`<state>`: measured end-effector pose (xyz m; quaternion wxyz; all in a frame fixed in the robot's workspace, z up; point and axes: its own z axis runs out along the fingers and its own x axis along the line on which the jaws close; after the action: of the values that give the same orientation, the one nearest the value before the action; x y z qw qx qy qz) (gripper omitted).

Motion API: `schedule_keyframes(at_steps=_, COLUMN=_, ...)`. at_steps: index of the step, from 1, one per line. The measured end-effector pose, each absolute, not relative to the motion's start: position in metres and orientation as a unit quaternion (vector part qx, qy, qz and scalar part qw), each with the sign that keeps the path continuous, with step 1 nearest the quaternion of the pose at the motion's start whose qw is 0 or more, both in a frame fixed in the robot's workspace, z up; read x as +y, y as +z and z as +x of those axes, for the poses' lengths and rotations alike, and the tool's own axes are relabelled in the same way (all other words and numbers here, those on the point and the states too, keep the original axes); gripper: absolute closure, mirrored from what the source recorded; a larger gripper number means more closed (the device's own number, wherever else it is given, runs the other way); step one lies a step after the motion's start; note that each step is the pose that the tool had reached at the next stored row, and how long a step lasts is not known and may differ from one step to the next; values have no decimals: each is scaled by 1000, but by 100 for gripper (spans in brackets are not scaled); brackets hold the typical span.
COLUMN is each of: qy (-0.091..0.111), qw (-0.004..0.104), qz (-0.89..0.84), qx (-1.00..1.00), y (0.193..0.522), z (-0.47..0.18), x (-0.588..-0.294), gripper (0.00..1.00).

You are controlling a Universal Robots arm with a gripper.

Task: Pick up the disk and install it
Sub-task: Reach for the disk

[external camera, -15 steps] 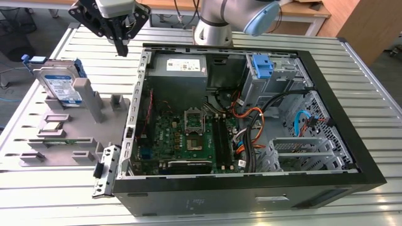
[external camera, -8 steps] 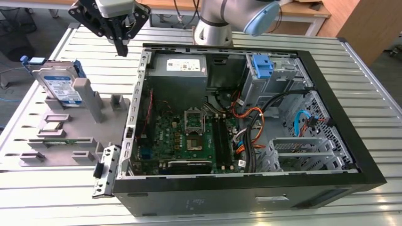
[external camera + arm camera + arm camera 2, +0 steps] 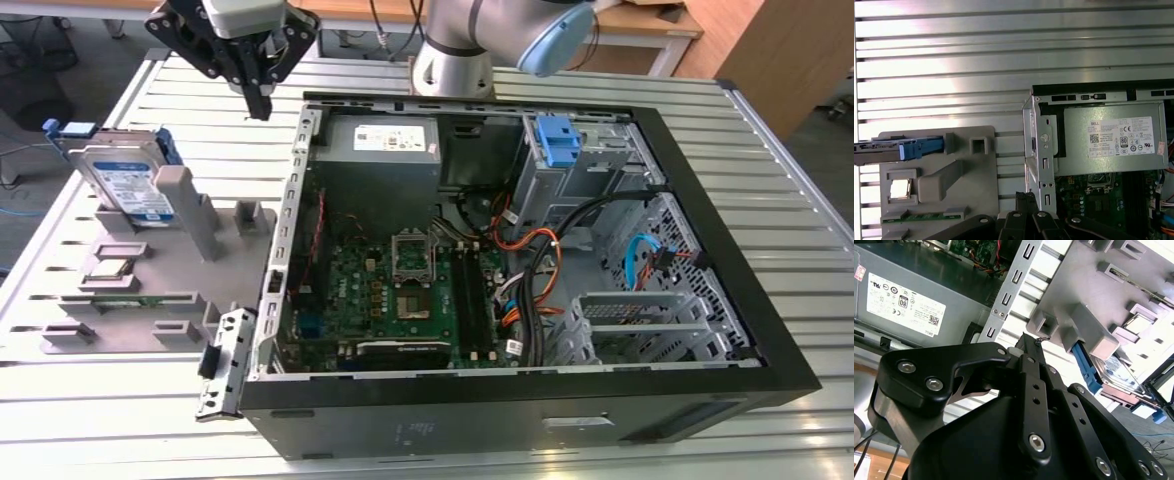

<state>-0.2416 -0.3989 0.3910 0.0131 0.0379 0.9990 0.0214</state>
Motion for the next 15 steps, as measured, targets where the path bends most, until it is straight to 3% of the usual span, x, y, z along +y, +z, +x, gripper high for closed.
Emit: schedule_keyframes(at_steps=15, qy=21, qw=13, qz=38, qx=999, y=390, z=-277, x=-399, gripper=89)
